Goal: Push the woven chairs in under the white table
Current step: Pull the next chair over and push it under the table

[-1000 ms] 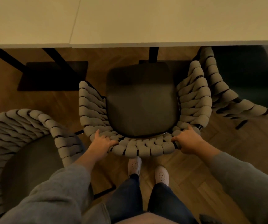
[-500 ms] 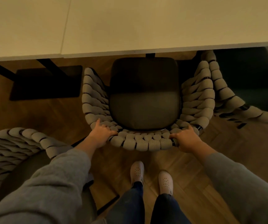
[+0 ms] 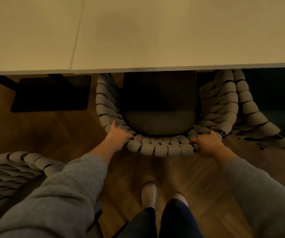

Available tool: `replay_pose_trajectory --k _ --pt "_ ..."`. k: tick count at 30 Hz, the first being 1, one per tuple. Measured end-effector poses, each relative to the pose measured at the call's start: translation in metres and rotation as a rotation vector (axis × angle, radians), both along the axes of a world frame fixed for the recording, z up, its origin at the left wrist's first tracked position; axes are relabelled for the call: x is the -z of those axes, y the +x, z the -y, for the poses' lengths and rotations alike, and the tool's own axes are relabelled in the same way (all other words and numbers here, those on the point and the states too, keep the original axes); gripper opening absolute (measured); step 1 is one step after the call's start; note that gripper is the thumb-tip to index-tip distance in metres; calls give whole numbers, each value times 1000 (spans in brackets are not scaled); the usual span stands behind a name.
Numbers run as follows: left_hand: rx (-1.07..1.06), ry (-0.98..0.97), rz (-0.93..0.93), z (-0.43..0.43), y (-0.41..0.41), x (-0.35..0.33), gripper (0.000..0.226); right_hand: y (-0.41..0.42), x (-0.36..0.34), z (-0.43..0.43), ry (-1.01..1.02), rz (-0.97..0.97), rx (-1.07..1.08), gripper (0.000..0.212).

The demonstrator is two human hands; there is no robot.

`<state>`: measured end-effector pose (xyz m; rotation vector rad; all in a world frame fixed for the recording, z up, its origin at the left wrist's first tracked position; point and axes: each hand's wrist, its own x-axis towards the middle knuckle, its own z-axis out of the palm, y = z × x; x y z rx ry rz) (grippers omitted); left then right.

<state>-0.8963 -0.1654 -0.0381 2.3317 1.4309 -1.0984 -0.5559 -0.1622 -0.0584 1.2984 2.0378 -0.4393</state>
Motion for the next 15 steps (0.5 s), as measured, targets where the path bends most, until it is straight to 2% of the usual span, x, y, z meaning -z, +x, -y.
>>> replay_pose_trajectory --k 11,13,15 --pt "-5 34 -1 -4 -1 2 63 -2 -1 -10 -75 43 -66 45" --pt "-72 107 9 7 1 3 70 -6 -4 -13 -191 88 -37 62" --pt "-168 200 74 22 2 3 74 -16 -9 -21 -337 103 -30 94"
